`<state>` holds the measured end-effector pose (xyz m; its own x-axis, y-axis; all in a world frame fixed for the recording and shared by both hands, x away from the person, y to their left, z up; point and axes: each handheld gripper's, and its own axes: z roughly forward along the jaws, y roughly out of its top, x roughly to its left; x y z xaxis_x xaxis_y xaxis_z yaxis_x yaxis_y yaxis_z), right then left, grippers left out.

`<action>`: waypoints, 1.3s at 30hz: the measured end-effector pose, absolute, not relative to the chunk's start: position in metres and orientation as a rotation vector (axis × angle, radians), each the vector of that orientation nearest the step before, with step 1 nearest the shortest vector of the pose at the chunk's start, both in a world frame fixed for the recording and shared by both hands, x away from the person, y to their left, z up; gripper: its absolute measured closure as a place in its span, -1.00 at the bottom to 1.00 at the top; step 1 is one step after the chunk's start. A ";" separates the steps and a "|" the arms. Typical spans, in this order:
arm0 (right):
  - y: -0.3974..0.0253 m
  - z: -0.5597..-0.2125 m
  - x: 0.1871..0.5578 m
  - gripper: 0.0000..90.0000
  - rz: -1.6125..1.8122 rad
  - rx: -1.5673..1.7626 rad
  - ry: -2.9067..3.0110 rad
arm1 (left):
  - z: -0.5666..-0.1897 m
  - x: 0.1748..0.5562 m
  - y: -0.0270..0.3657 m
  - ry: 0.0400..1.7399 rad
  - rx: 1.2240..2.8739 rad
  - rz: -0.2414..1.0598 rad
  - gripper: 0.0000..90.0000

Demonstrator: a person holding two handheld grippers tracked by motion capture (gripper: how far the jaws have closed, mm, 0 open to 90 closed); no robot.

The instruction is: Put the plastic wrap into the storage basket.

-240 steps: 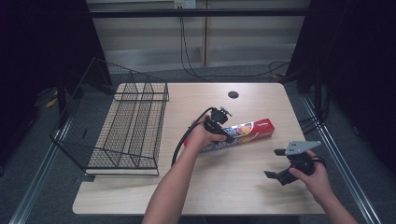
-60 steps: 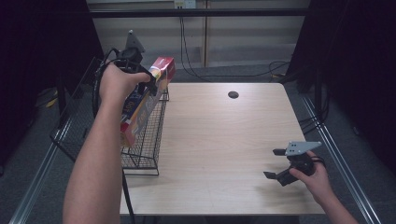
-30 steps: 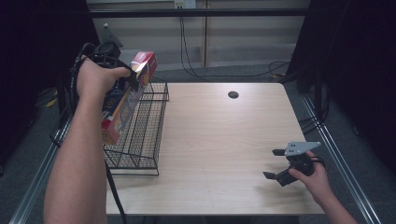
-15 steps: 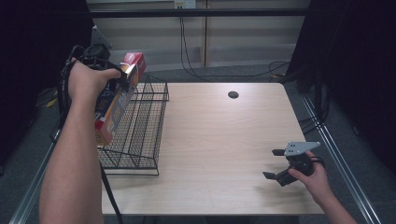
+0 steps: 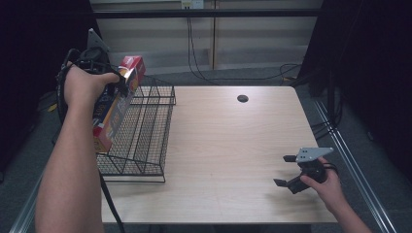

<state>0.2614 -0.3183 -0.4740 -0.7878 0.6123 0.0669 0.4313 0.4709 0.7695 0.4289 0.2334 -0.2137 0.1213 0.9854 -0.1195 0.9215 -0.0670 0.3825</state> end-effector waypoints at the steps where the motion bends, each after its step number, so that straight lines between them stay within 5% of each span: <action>1: -0.318 -0.474 0.262 -0.95 1.212 0.898 2.496 | -0.214 0.429 0.234 1.855 2.040 0.238 -0.01; 39: -0.318 -0.475 0.260 -0.95 1.214 0.907 2.500 | -0.230 0.420 0.274 1.948 1.971 0.265 -0.01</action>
<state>0.2605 -0.3182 -0.4749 -0.7858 0.6145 0.0695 0.4346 0.4689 0.7689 0.4195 0.2745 -0.2303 0.0343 0.9928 -0.1144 0.9260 0.0115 0.3773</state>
